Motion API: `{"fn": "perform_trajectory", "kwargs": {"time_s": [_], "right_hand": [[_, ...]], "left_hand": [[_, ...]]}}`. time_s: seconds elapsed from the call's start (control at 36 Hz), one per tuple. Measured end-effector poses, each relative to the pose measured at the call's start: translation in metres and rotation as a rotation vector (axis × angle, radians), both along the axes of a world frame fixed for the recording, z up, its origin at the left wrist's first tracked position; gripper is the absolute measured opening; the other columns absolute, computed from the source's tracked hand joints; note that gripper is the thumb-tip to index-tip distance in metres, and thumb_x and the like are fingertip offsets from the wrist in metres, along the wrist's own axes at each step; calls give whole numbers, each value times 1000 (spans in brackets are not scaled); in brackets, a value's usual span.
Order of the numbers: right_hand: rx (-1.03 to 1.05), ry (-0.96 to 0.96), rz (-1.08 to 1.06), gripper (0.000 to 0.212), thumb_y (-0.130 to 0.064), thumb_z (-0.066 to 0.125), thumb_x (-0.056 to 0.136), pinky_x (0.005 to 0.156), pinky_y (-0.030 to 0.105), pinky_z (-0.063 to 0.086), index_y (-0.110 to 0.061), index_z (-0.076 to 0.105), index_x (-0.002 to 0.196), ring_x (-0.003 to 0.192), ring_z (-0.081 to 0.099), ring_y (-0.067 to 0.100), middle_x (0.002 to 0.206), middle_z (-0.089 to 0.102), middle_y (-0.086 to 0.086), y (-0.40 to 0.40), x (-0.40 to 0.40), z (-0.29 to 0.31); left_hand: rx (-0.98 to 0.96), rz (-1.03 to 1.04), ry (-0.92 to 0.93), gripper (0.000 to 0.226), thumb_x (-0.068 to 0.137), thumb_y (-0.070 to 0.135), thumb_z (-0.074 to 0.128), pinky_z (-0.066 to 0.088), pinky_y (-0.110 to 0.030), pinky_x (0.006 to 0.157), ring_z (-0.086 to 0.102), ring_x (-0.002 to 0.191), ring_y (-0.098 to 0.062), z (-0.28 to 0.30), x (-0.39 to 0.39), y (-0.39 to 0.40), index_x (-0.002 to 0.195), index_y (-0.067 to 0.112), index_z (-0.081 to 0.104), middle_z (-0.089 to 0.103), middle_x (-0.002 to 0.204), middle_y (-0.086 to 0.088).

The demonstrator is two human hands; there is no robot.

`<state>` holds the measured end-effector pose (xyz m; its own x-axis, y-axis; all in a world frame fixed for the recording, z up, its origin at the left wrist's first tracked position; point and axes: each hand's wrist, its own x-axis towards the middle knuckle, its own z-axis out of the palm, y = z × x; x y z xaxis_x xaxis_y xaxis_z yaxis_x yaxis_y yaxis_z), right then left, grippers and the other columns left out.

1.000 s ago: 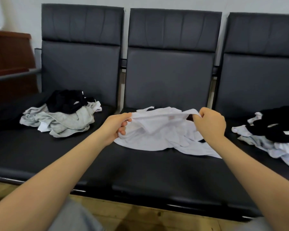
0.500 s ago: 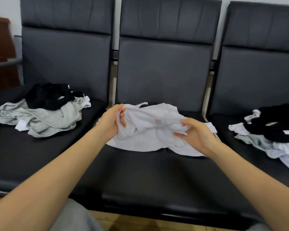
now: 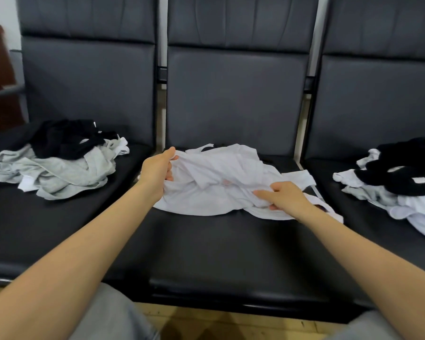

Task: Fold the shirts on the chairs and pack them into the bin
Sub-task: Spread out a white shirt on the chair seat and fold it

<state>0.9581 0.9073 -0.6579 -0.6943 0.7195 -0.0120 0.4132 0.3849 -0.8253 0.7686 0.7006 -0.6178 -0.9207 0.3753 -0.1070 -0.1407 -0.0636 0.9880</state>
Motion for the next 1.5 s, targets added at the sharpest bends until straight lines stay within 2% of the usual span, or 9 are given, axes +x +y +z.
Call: {"fn": "perform_trajectory", "kwargs": {"time_s": [0.42, 0.53, 0.64, 0.72, 0.94, 1.08, 1.25, 1.33, 1.5], "right_hand": [[53, -103, -73, 58, -59, 62, 84, 65, 28, 46, -11, 46, 55, 56, 51, 18, 56, 54, 6, -4, 20, 9], [-169, 68, -158, 48, -56, 61, 87, 68, 28, 49, -8, 63, 82, 71, 55, 18, 73, 58, 7, -5, 22, 19], [-587, 391, -144, 25, -38, 76, 82, 67, 27, 47, -17, 65, 85, 72, 52, 15, 80, 55, 3, 3, 27, 22], [-675, 576, -140, 13, -26, 74, 85, 76, 24, 48, -15, 67, 89, 82, 57, 13, 80, 62, -1, 5, 28, 25], [-342, 537, -249, 6, -21, 75, 83, 98, 37, 50, -15, 72, 83, 104, 64, 21, 101, 71, 4, 0, 20, 26], [-395, 528, -135, 15, -12, 61, 92, 87, 36, 53, -6, 65, 79, 84, 60, 23, 75, 62, 3, -12, 16, 34], [-479, 292, 126, 23, -38, 65, 90, 72, 27, 54, -19, 74, 99, 88, 70, 9, 96, 73, -4, -34, 12, 47], [-624, 374, 209, 18, -27, 63, 92, 71, 27, 50, -15, 72, 82, 71, 68, 7, 80, 69, -1, -44, 16, 61], [-675, 725, 265, 15, -19, 54, 95, 92, 31, 45, -12, 66, 100, 90, 64, 14, 95, 70, 1, -56, 5, 138]], "left_hand": [[192, 46, 10, 24, 89, 28, 67, 35, -31, 69, 37, 44, -8, 2, 10, 0, 69, 18, 57, 45, 52, 8], [78, 26, 110, 36, 91, 31, 63, 32, -33, 66, 39, 49, -14, 0, 7, -3, 61, 16, 50, 42, 43, 8], [-108, 69, 253, 43, 93, 38, 56, 37, -28, 62, 44, 58, -15, -2, 9, -5, 60, 12, 47, 50, 59, 0], [-115, 71, 270, 40, 94, 38, 55, 37, -24, 62, 44, 59, -14, 0, 10, -8, 66, 10, 49, 49, 65, -2], [167, 29, 97, 16, 91, 21, 62, 36, -29, 65, 42, 49, -8, 9, 6, -17, 76, 15, 64, 49, 56, 7], [226, -108, 46, 18, 95, 21, 58, 40, -24, 57, 34, 44, -9, 15, 9, -20, 81, 12, 63, 37, 46, 9], [276, -92, 11, 22, 93, 19, 55, 40, -26, 64, 46, 49, -11, 28, 14, -28, 72, 12, 57, 48, 57, 1], [426, -98, -30, 17, 94, 20, 52, 47, -23, 65, 56, 60, -9, 43, 15, -39, 80, 12, 58, 57, 60, 5], [563, 36, 81, 14, 95, 20, 58, 52, -26, 65, 60, 70, -14, 110, 22, -56, 97, 7, 64, 62, 78, -2]]}}
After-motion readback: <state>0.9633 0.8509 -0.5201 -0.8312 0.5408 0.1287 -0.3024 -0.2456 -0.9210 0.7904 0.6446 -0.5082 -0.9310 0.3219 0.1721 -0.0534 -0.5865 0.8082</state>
